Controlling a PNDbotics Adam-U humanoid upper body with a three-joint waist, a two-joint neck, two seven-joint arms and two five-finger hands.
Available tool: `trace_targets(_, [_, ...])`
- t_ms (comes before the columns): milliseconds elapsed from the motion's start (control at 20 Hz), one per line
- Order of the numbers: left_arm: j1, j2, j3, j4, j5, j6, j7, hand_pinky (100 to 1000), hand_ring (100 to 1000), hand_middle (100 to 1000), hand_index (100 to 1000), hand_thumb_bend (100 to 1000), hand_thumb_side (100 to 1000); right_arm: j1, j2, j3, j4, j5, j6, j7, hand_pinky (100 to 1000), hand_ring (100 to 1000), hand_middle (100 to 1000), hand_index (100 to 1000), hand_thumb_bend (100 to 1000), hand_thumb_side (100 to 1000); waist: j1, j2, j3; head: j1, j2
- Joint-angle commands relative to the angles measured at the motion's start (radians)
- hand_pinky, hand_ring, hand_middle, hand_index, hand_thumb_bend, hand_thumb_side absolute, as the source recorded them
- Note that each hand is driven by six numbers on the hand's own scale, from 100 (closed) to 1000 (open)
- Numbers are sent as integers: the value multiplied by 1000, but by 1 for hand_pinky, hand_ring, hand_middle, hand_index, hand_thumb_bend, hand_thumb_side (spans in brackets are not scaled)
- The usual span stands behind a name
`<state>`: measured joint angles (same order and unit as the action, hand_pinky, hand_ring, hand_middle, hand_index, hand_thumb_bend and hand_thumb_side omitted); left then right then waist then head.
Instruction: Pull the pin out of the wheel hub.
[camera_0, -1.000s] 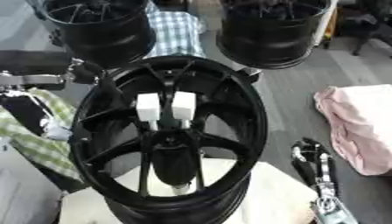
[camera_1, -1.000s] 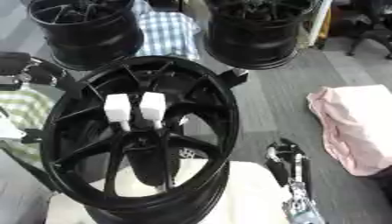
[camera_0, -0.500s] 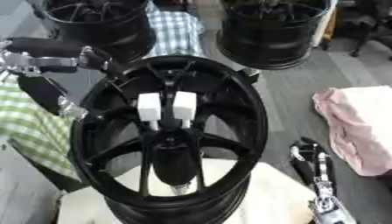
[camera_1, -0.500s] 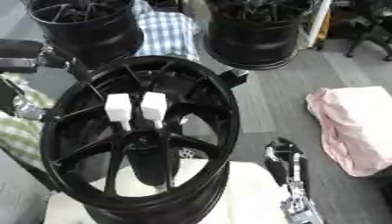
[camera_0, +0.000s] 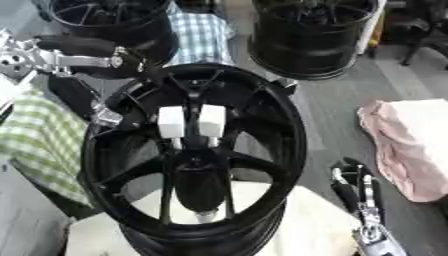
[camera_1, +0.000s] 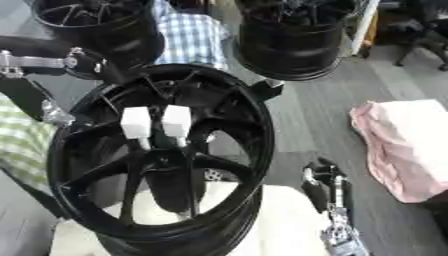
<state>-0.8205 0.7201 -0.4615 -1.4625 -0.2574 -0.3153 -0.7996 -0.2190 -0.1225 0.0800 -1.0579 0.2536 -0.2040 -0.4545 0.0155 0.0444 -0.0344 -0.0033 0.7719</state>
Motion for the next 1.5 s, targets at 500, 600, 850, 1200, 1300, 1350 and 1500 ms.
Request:
trace_targets(500, [-41, -76, -11, 84, -91, -88, -40, 826, 795, 825, 887, 486, 585, -11, -1, 1, -11, 0, -2, 4, 758, 645, 619, 807, 100, 548, -3, -11, -6, 1, -2])
trace_targets(600, [-41, -86, -13, 93, -101, -93, -37, 816, 786, 813, 883, 485, 582, -12, 0, 1, -12, 0, -3, 4, 758, 646, 619, 807, 100, 548, -3, -11, -7, 2, -2])
trace_targets(850, [-37, -98, -21, 110, -112, -109, -65, 798, 765, 788, 875, 473, 562, -13, 1, 2, -13, 1, -4, 4, 758, 646, 619, 807, 100, 548, -3, -9, -10, 2, -2])
trace_targets(1200, [-32, -113, -22, 127, -109, -121, -101, 777, 730, 750, 844, 469, 536, -13, 4, 2, -15, 3, -4, 3, 758, 646, 619, 807, 100, 548, -3, -9, -12, 2, -2])
trace_targets(1300, [-28, -117, -27, 131, -108, -124, -106, 767, 709, 731, 829, 465, 526, -14, 4, 2, -16, 3, -5, 3, 758, 646, 619, 807, 100, 548, -3, -9, -14, 2, -2])
trace_targets(1350, [-26, -118, -29, 134, -108, -126, -107, 764, 703, 724, 824, 463, 523, -14, 5, 2, -16, 4, -5, 3, 758, 645, 619, 807, 100, 549, -3, -9, -15, 2, -2])
trace_targets(1500, [-21, -122, -34, 142, -111, -132, -107, 755, 684, 704, 810, 460, 510, -14, 5, 3, -17, 4, -6, 4, 758, 646, 619, 807, 100, 550, -2, -8, -16, 2, -2])
